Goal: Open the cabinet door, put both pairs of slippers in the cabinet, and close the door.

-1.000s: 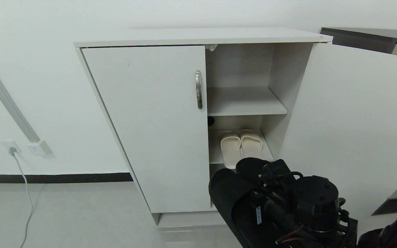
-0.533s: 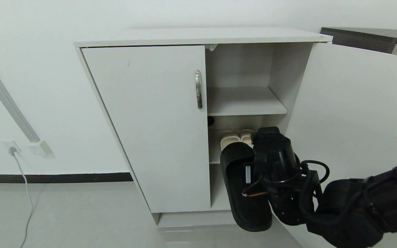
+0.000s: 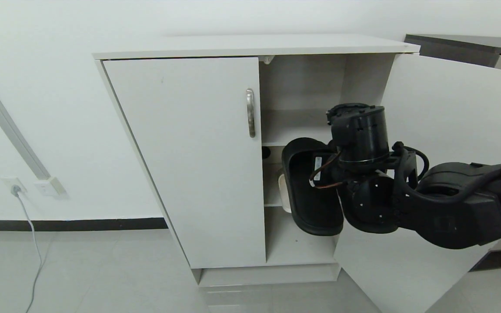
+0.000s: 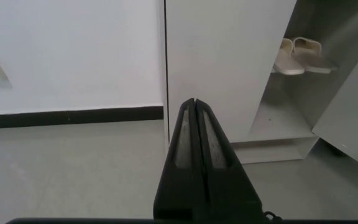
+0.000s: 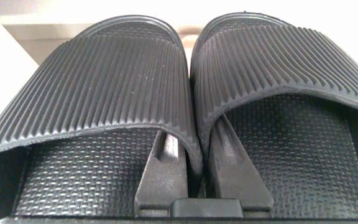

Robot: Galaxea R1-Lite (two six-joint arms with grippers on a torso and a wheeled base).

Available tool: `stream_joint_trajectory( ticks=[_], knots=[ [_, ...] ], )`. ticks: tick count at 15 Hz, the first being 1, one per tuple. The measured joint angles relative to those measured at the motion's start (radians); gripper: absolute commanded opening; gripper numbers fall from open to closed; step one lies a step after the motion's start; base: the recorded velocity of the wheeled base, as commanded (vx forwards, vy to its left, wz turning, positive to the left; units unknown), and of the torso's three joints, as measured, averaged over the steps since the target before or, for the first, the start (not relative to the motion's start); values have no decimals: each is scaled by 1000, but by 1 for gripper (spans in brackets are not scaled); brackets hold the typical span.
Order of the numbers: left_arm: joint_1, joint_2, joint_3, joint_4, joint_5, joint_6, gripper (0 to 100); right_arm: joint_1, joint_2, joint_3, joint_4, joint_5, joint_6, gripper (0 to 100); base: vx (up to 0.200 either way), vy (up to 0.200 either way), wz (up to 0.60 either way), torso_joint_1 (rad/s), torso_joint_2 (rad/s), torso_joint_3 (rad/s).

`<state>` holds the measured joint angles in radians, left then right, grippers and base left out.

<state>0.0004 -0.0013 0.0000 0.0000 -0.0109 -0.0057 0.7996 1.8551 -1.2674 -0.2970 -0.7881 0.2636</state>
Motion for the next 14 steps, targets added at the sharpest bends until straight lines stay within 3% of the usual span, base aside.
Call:
stream_joint_trajectory(
  ticks=[1,13,14],
  knots=[
    [0,0,0,0,0,0,0,-6,1,-2,0,1,-2,0,0,0,0,0,0,0],
    [0,0,0,0,0,-2,0,-10,9,-16,-8,21,-52,0,200,0,0,2,2,3],
    [0,0,0,0,0,0,0,-10,11,-21,-8,21,-53,0,0,0,0,0,0,0]
  ],
)
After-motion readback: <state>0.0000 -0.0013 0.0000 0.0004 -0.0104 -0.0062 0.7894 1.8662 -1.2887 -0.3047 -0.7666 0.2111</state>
